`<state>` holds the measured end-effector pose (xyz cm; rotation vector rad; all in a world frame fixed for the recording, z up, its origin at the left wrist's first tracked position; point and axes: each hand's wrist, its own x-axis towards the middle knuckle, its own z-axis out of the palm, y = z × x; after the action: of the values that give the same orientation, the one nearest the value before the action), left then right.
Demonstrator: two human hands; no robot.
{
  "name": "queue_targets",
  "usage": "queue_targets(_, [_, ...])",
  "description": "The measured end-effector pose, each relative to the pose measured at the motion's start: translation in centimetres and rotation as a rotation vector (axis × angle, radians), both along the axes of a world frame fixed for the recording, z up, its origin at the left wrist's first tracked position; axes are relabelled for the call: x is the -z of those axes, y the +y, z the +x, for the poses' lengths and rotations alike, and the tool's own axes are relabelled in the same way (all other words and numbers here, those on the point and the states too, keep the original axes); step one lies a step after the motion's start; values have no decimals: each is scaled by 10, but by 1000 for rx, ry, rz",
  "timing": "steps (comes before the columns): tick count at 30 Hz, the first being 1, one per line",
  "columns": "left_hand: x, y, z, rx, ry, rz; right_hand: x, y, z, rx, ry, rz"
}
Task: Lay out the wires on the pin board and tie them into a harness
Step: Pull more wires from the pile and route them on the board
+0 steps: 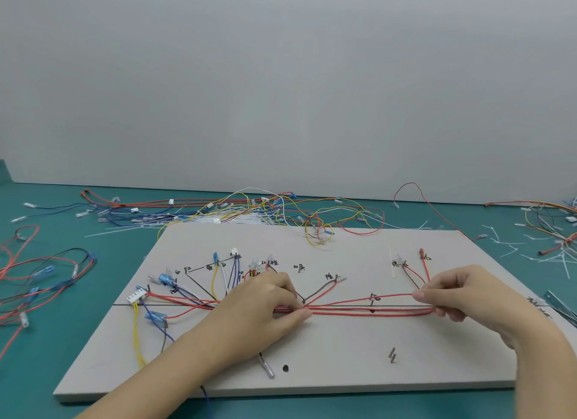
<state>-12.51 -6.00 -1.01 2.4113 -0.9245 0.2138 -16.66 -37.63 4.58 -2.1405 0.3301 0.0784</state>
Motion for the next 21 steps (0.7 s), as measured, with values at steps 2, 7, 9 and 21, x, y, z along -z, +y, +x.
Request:
queue_targets(2, [0,0,0,0,-7,8,3,-8,-2,81,-22,17])
queue_targets(7, [0,-1,0,-3,-28,25,8,-18,-6,197,-65,198])
queue_targets(9, [-1,-1,0,-3,-28,25,9,-17,-6,194,-80,319])
queue_targets(21, [-1,0,0,-3,-51,38,4,-16,-1,313,-302,890])
